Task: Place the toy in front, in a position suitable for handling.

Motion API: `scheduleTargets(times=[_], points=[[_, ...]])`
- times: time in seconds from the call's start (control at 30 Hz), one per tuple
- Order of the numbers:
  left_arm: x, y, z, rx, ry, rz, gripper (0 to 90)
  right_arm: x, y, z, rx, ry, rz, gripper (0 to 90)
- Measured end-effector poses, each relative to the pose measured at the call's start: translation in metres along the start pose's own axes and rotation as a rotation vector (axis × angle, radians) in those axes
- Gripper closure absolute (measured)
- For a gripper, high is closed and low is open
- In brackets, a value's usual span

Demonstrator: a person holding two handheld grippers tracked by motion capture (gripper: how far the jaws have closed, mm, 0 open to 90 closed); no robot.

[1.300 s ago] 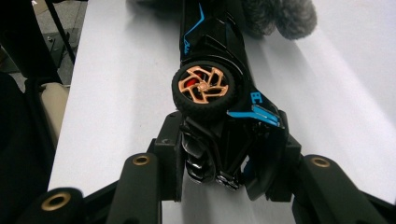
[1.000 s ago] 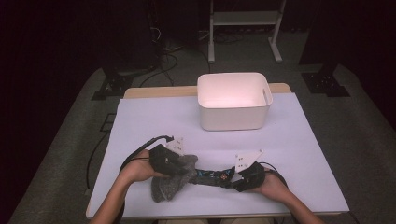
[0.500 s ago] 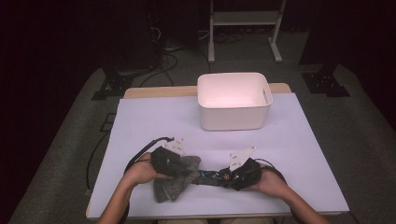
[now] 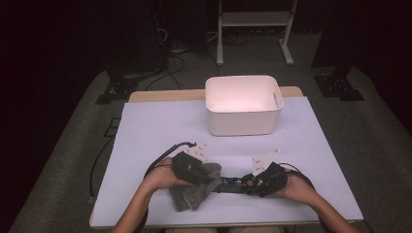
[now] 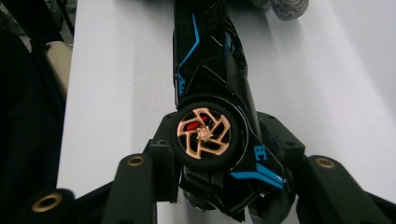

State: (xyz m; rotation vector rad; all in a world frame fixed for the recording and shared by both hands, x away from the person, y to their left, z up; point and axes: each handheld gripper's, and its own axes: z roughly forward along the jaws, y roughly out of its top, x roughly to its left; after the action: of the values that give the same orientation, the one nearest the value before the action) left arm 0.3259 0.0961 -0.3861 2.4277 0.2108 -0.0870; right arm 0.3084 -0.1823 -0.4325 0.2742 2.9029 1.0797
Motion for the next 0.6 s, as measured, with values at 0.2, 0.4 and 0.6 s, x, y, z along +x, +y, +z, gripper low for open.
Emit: scheduleTargets(times=[0.2,0.4,0.6], points=[[0.000,0.001,0.001,0.008,-0.012,0.008,77.8,0.000,0.011,0.001,0.022,0.014,-0.009,48.3],[-0.001,0.002,0.001,0.012,-0.005,0.013,77.8,0.000,0.032,0.007,0.040,0.031,-0.032,48.6],[-0.001,0.000,0.001,0.002,-0.008,0.008,77.8,0.000,0.048,0.018,0.060,0.040,-0.061,51.9]])
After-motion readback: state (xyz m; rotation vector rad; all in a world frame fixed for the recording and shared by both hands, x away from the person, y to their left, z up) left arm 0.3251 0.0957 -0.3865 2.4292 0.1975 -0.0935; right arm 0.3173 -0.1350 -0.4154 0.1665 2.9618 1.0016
